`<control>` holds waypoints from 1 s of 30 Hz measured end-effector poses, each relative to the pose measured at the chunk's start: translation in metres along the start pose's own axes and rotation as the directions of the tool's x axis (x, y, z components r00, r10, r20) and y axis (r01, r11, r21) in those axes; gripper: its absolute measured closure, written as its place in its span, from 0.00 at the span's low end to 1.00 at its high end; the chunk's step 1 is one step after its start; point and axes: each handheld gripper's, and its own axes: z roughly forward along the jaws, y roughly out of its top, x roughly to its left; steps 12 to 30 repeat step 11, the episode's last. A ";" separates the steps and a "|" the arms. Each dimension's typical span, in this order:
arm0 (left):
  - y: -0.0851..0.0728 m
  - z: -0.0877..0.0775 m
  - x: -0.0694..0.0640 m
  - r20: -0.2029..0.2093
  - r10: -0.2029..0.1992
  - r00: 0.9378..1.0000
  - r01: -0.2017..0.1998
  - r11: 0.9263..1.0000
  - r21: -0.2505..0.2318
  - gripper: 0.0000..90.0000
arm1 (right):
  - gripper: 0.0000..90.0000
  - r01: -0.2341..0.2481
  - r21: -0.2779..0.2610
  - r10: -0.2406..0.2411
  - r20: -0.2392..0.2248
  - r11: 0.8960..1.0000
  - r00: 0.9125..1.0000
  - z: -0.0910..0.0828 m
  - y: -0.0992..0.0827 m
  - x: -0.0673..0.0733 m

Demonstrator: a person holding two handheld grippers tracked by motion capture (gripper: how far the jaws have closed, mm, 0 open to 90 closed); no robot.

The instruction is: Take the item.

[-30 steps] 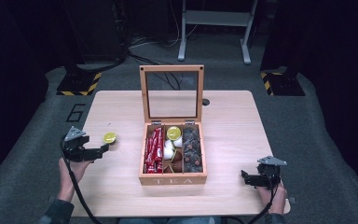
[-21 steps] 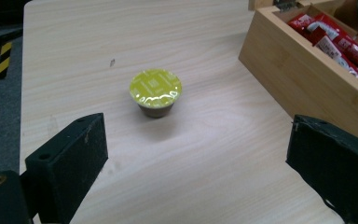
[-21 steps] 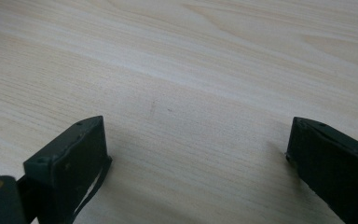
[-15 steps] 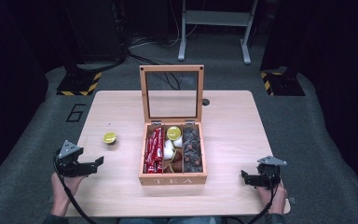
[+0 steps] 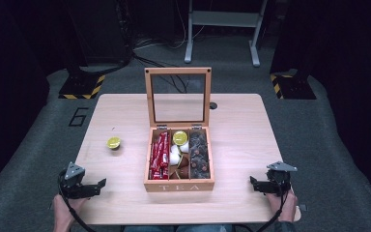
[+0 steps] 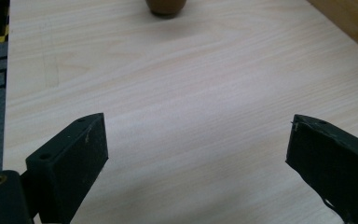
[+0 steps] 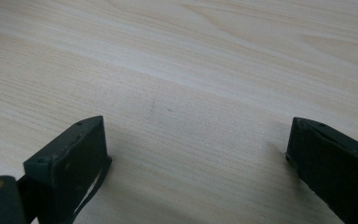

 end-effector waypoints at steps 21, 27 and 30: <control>-0.011 0.009 0.003 -0.022 0.016 1.000 -0.015 0.999 0.031 0.07 | 0.04 0.004 -0.001 -0.004 0.008 1.000 1.000 -0.001 -0.001 0.001; -0.011 0.009 0.003 -0.022 0.016 1.000 -0.015 0.999 0.031 0.07 | 0.04 0.004 -0.001 -0.004 0.008 1.000 1.000 -0.001 -0.001 0.001; -0.011 0.009 0.003 -0.022 0.016 1.000 -0.015 0.999 0.031 0.07 | 0.04 0.004 -0.001 -0.004 0.008 1.000 1.000 -0.001 -0.001 0.001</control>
